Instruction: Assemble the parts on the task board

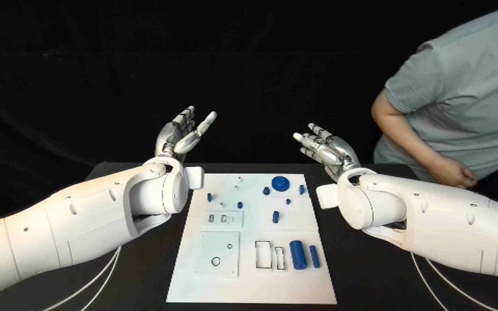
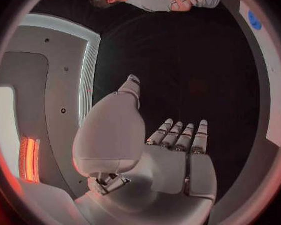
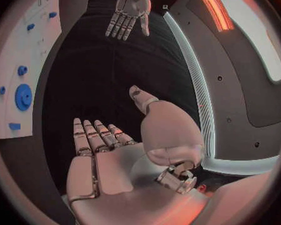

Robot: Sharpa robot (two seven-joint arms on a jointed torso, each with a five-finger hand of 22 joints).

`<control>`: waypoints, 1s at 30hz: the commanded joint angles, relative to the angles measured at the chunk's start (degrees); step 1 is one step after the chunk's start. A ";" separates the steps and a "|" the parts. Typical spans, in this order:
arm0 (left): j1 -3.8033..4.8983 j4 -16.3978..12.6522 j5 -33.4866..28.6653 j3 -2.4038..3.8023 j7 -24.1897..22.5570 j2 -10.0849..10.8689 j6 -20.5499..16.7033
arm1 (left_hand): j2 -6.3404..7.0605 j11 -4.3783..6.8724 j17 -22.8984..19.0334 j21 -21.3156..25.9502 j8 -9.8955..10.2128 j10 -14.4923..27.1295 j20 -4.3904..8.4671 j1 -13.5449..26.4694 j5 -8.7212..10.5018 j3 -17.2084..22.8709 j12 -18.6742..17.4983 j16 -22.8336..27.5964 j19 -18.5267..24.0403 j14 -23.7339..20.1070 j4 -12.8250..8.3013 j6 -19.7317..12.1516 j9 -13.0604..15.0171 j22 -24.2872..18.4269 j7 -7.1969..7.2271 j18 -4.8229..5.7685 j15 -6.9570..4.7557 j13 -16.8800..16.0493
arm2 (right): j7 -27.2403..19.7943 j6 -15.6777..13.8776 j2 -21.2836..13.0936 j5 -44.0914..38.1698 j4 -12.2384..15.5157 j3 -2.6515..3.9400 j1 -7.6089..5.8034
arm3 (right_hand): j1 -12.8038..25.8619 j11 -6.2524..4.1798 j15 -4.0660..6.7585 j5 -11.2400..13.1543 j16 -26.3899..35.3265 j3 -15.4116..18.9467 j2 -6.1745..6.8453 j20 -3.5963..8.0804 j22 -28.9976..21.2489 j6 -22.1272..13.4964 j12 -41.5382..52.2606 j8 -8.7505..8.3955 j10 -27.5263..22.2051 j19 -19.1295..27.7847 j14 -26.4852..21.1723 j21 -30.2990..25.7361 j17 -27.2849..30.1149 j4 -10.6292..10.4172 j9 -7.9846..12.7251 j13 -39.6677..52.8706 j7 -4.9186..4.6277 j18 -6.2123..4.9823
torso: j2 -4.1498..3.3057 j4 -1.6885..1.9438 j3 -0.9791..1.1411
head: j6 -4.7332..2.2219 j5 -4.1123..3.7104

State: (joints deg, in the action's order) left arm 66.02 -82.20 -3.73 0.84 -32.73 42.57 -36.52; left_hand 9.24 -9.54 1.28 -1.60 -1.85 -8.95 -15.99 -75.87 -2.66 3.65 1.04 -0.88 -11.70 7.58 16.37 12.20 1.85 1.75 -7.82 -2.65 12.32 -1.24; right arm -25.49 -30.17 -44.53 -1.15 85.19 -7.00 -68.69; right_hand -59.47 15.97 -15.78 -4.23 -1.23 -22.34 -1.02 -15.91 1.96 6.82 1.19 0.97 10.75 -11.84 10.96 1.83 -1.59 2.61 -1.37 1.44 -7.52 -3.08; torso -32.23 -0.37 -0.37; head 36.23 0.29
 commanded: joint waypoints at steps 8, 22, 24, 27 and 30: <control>0.05 -0.25 -1.05 0.03 -1.94 0.57 4.26 | -0.58 -1.48 0.28 -0.35 -0.60 -1.09 -0.88 -2.83 -0.25 0.87 0.43 -0.57 -0.51 0.89 0.75 1.38 0.28 0.21 -5.39 -0.93 1.19 -0.24 | 1.33 7.02 0.14 -19.09 -2.75 -1.30 -2.78 | -10.67 -1.51 2.65 -4.25 -8.47 -5.24 1.06 -0.62 4.68 21.84 6.22 7.16 28.71 -19.73 27.81 8.73 -4.71 7.44 -4.49 2.67 -9.47 -4.30 | -0.38 0.09 -0.03 | 1.05 -0.12; 0.08 -4.76 2.14 0.04 -1.84 4.17 8.77 | -5.99 -3.49 7.68 -11.74 -10.34 -36.99 -0.48 -6.99 -0.16 4.58 7.63 -14.34 -30.46 38.36 -0.14 29.31 5.95 5.49 -7.74 -7.04 -1.32 -3.08 | 9.05 9.69 1.06 -50.02 -7.46 -1.23 -5.54 | -12.11 -6.27 9.07 -3.92 -14.37 -9.59 4.17 3.04 12.35 44.39 4.82 12.81 51.37 -35.21 50.17 23.87 -6.89 11.32 -7.50 2.22 -5.93 -7.15 | -2.91 0.72 -0.15 | 1.23 -1.03; 0.08 -5.73 2.59 0.08 -1.55 4.82 9.31 | -6.11 -2.88 7.99 -12.32 -11.75 -39.59 -0.45 -7.75 -0.24 4.78 8.11 -14.97 -31.97 40.23 -0.32 33.04 6.70 5.55 -7.28 -7.64 -1.97 -3.04 | 10.56 10.63 1.23 -54.24 -7.89 -1.20 -5.89 | -12.36 -6.77 9.76 -3.88 -14.59 -8.91 4.15 3.83 13.90 45.52 4.38 12.94 53.15 -35.84 52.02 26.29 -7.22 11.40 -7.57 2.24 -5.34 -7.12 | -3.23 0.83 -0.19 | 1.26 -1.13; 0.08 -6.98 3.47 0.21 -0.78 5.67 9.95 | -6.12 -2.31 8.54 -13.06 -12.36 -42.50 -0.16 -8.49 -0.22 4.98 8.40 -15.92 -33.91 42.91 -0.35 34.77 7.00 5.60 -6.73 -7.91 -2.81 -2.92 | 12.70 11.66 1.45 -59.84 -8.35 -1.14 -6.33 | -12.37 -7.53 10.60 -3.99 -14.52 -7.75 4.33 4.82 16.87 46.89 3.15 12.74 55.35 -35.80 54.43 30.61 -7.96 11.43 -7.60 2.23 -4.83 -6.86 | -3.90 1.06 -0.27 | 1.04 -1.37; 0.08 -8.28 4.58 0.42 -0.05 6.50 10.39 | -5.91 -1.53 9.20 -13.84 -13.19 -45.51 0.32 -8.78 -0.40 5.03 9.02 -17.00 -35.74 45.58 -0.29 36.76 7.35 5.74 -6.27 -7.99 -3.63 -3.07 | 15.16 12.43 1.63 -65.99 -8.58 -1.07 -6.72 | -12.16 -8.28 11.51 -4.16 -15.00 -6.98 4.54 5.57 19.40 48.32 2.77 12.73 57.73 -36.07 57.20 34.33 -9.12 11.28 -7.84 2.45 -4.09 -7.08 | -4.60 1.36 -0.42 | 0.96 -1.83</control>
State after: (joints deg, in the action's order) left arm 66.03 -89.84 -1.68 1.17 -33.40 48.92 -28.96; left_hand 3.38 -11.34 10.27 -15.14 -14.68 -53.44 -15.83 -84.24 -2.75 8.24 9.74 -17.51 -46.83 52.30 16.04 48.30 9.08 7.42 -12.10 -9.98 9.00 -4.20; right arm -15.07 -20.90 -43.03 -54.74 76.67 -8.10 -75.32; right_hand -71.28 9.43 -6.43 -7.88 -15.20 -30.60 2.51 -12.05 16.19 50.83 5.38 13.05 62.31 -45.57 61.50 28.13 -9.05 13.60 -8.74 3.68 -12.69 -8.89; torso -35.94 0.63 -0.63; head 37.25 -1.23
